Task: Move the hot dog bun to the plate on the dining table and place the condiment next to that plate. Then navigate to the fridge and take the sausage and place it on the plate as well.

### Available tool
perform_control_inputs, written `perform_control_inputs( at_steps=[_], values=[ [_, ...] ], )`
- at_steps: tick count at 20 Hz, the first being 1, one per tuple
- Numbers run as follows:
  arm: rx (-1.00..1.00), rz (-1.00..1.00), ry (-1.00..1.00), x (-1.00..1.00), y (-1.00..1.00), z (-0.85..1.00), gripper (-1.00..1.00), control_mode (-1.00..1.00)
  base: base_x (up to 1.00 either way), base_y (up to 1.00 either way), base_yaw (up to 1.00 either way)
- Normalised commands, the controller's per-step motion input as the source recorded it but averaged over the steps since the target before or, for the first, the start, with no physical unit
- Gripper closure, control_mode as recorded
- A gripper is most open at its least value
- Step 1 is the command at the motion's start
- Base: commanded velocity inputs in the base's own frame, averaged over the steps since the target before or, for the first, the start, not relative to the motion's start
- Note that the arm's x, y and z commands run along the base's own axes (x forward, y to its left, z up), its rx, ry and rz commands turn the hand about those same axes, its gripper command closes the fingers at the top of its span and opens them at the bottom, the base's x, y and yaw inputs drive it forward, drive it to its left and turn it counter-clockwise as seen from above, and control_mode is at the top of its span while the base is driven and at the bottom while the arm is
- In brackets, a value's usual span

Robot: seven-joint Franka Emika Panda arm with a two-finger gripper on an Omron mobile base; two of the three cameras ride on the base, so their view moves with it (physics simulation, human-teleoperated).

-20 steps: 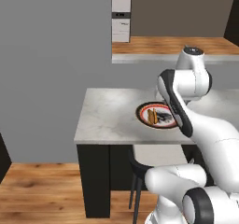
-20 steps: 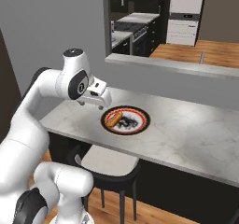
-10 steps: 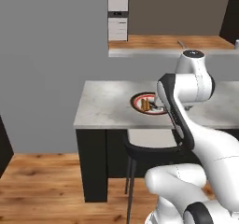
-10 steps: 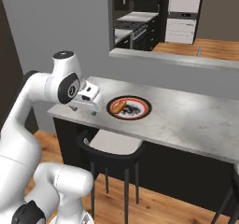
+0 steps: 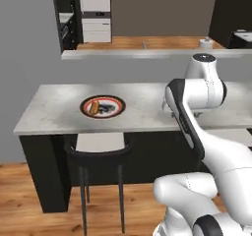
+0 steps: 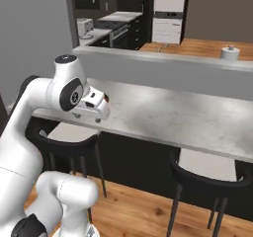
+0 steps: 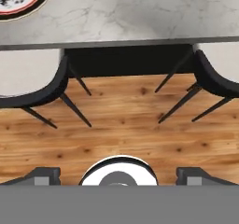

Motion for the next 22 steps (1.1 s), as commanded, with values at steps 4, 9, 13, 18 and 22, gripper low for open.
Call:
perform_control_inputs(
  at_steps=[4, 9, 13, 18, 22],
  values=[
    [0.0, 0.0, 0.0, 0.0, 0.0, 0.0, -1.0, 1.0, 0.0, -1.0, -0.14],
    [0.0, 0.0, 0.0, 0.0, 0.0, 0.0, -1.0, 1.0, 0.0, -1.0, -0.13],
    [0.0, 0.0, 0.0, 0.0, 0.0, 0.0, -1.0, 1.0, 0.0, -1.0, -0.12],
    [0.0, 0.0, 0.0, 0.0, 0.0, 0.0, -1.0, 1.0, 0.0, -1.0, -0.07],
    [0.0, 0.0, 0.0, 0.0, 0.0, 0.0, -1.0, 1.0, 0.03, -1.0, -0.02]
  ],
)
